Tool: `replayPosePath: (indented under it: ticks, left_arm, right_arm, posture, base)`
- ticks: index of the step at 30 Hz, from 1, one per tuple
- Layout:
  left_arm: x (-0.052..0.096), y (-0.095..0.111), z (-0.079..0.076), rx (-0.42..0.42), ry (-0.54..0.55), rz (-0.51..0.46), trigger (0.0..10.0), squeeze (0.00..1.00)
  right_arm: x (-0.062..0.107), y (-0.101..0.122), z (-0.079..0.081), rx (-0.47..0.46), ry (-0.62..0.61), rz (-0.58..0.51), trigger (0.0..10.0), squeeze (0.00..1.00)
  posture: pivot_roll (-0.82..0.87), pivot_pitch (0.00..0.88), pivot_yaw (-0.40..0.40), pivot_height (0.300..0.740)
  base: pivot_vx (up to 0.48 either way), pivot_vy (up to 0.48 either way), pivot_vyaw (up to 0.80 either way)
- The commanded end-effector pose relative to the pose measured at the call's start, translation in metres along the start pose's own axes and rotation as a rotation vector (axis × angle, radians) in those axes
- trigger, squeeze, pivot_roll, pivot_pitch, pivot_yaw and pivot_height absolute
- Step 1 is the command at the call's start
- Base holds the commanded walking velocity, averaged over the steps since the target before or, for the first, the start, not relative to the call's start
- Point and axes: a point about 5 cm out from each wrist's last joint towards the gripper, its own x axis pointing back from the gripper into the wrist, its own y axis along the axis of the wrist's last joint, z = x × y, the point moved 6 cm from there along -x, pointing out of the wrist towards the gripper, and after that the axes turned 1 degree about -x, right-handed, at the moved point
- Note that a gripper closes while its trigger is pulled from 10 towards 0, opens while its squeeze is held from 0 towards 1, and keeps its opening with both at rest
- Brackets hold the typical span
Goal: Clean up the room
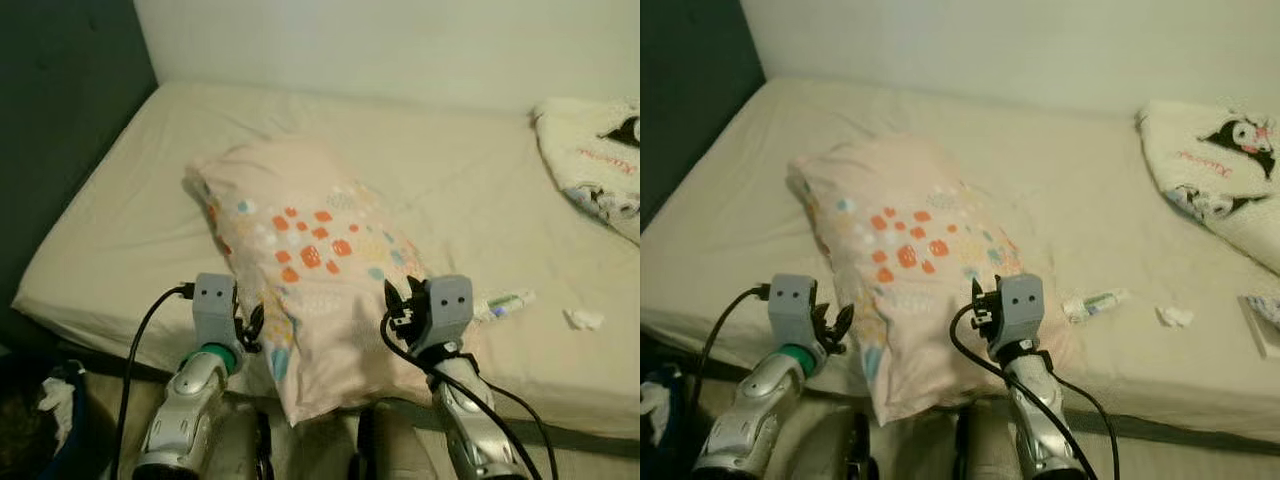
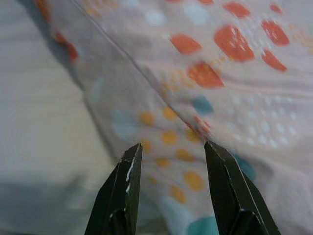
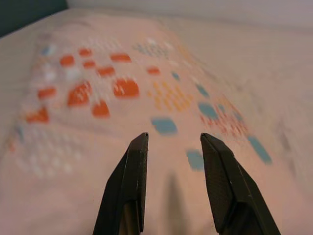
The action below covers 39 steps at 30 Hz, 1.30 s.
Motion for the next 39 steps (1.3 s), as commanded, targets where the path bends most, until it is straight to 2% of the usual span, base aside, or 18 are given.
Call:
replayPosePath:
  ticks: [1, 8, 12, 17, 18, 19, 21, 23, 27, 30, 31, 32, 33, 35, 39]
  left_arm:
    - [-0.001, 0.000, 0.001, 0.044, 0.001, 0.015, 10.0, 0.00]
    - [-0.005, 0.046, 0.000, 0.145, -0.022, -0.101, 10.0, 0.00]
    - [-0.005, 0.053, 0.004, 0.201, 0.010, -0.122, 10.0, 0.00]
    - [-0.007, 0.040, 0.004, 0.233, 0.014, -0.062, 10.0, 0.00]
    - [-0.008, 0.032, 0.001, 0.275, -0.005, -0.015, 10.0, 0.00]
    - [-0.008, 0.032, 0.001, 0.275, -0.005, -0.015, 10.0, 0.00]
    - [-0.010, 0.025, -0.001, 0.343, -0.026, 0.030, 10.0, 0.00]
    - [-0.010, 0.023, -0.002, 0.375, -0.033, 0.042, 10.0, 0.00]
    - [-0.014, 0.019, 0.008, 0.439, -0.030, 0.073, 10.0, 0.00]
    - [-0.011, 0.015, 0.016, 0.418, -0.054, 0.089, 10.0, 0.00]
    - [-0.006, 0.010, 0.023, 0.369, -0.060, 0.091, 10.0, 0.00]
    - [-0.006, 0.010, 0.023, 0.369, -0.060, 0.091, 10.0, 0.00]
    - [-0.003, 0.010, 0.022, 0.365, -0.076, 0.085, 10.0, 1.00]
    - [-0.001, 0.010, 0.021, 0.365, -0.088, 0.081, 10.0, 1.00]
    - [0.001, 0.009, 0.014, 0.420, -0.108, 0.085, 10.0, 1.00]
  right_arm:
    - [0.000, -0.002, -0.003, 0.009, -0.010, 0.011, 10.0, 0.00]
    - [-0.003, 0.004, -0.003, 0.010, -0.008, -0.009, 10.0, 0.00]
    - [-0.003, 0.005, -0.001, 0.008, -0.004, -0.013, 10.0, 0.00]
    - [-0.004, 0.008, 0.002, 0.005, 0.001, -0.021, 10.0, 0.00]
    - [-0.005, 0.016, 0.003, 0.028, 0.013, -0.047, 10.0, 0.00]
    - [-0.005, 0.016, 0.003, 0.028, 0.013, -0.047, 10.0, 0.00]
    - [-0.006, 0.026, 0.004, 0.043, 0.019, -0.077, 10.0, 0.00]
    - [-0.007, 0.029, 0.003, 0.044, 0.019, -0.088, 10.0, 0.00]
    - [-0.012, 0.045, -0.001, 0.071, 0.022, -0.129, 10.0, 0.00]
    - [-0.014, 0.053, -0.007, 0.078, 0.011, -0.150, 10.0, 0.00]
    - [-0.013, 0.056, -0.011, 0.080, 0.001, -0.156, 10.0, 0.00]
    - [-0.013, 0.056, -0.011, 0.080, 0.001, -0.156, 10.0, 0.00]
    - [-0.013, 0.056, -0.012, 0.081, -0.002, -0.155, 10.0, 0.00]
    - [-0.012, 0.055, -0.012, 0.082, -0.003, -0.153, 10.0, 0.00]
    - [-0.011, 0.053, -0.010, 0.082, 0.000, -0.146, 10.0, 0.00]
  posture:
    - [-0.05, 0.096, 0.028, 0.596]
    - [-0.05, 0.099, 0.036, 0.596]
    - [-0.04, 0.107, 0.039, 0.596]
    - [-0.04, 0.113, 0.040, 0.596]
    - [-0.04, 0.136, 0.045, 0.596]
    - [-0.04, 0.136, 0.045, 0.596]
    - [-0.04, 0.150, 0.044, 0.596]
    - [-0.04, 0.150, 0.044, 0.596]
    - [-0.05, 0.168, 0.045, 0.596]
    - [-0.06, 0.171, 0.044, 0.596]
    - [-0.06, 0.172, 0.043, 0.596]
    - [-0.06, 0.172, 0.043, 0.596]
    - [-0.06, 0.173, 0.041, 0.596]
    - [-0.06, 0.173, 0.041, 0.596]
    - [-0.05, 0.173, 0.040, 0.596]
  base:
    - [0.000, 0.000, 0.00]
    - [0.000, 0.000, 0.00]
    - [0.000, 0.000, 0.00]
    - [0.000, 0.000, 0.00]
    - [0.000, 0.000, 0.00]
    - [0.000, 0.000, 0.00]
    - [0.000, 0.000, 0.00]
    - [0.000, 0.000, 0.00]
    - [0.000, 0.000, 0.00]
    - [0.000, 0.000, 0.00]
    - [0.000, 0.000, 0.00]
    - [0.000, 0.000, 0.00]
    - [0.000, 0.000, 0.00]
    - [0.000, 0.000, 0.00]
    - [0.000, 0.000, 0.00]
